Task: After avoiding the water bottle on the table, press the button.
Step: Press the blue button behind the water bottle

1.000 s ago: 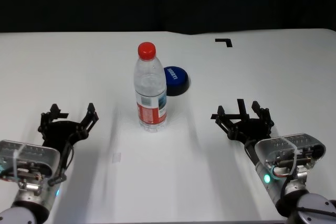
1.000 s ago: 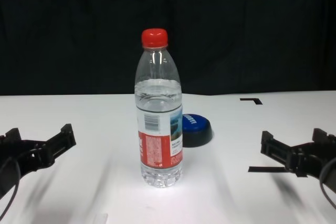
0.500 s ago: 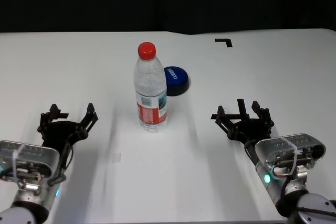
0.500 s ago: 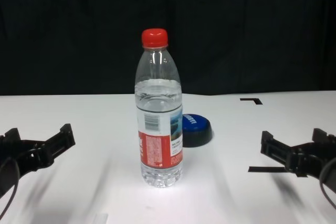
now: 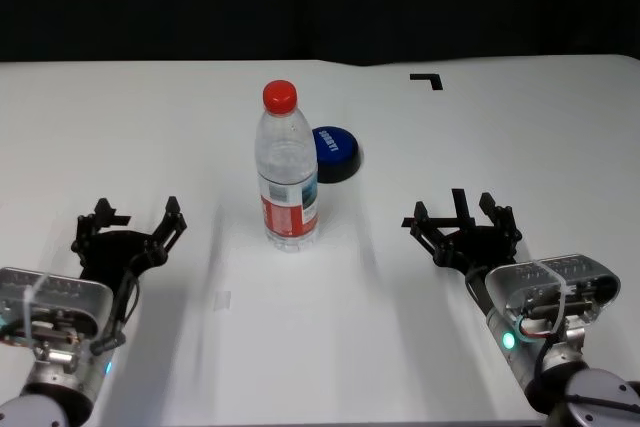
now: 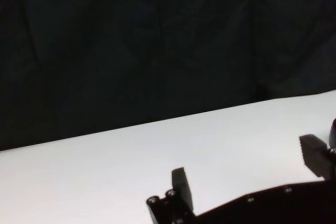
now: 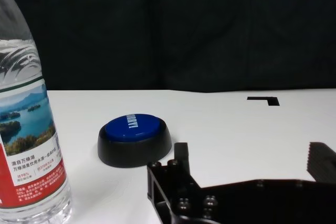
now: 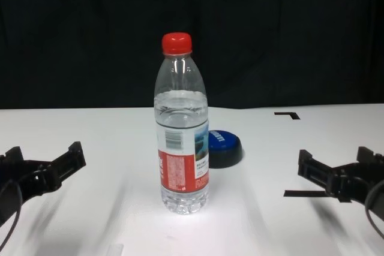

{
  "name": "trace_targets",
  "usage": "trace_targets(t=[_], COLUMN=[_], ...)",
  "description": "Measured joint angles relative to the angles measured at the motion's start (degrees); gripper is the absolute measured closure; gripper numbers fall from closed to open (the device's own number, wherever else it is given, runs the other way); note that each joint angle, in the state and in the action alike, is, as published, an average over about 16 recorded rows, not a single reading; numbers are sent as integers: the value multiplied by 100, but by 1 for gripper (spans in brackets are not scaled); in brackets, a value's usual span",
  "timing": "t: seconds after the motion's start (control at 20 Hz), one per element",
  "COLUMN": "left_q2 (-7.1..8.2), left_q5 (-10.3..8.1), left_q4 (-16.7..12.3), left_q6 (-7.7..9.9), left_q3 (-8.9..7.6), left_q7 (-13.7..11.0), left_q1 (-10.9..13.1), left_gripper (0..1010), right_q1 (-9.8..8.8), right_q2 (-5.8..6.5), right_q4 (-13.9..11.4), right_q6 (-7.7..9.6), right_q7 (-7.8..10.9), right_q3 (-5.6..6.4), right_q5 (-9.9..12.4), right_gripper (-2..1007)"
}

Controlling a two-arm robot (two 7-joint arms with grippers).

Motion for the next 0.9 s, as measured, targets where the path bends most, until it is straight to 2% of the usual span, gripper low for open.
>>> trace_targets(t=[0.5,0.9], left_q2=[0,0], left_q5=[-1,0], left_q4=[0,0], left_q6=[-3,-3], left_q3=[0,0], left_q7=[0,0], left_q1=[0,0], left_gripper=[7,7], right_q1=[139,396], right_q2=[-98,-207], right_q4=[63,193], right_q6=[22,57], right_q7=[243,468], right_q3=[77,163], right_q5=[-87,-234], right_gripper=[3,2])
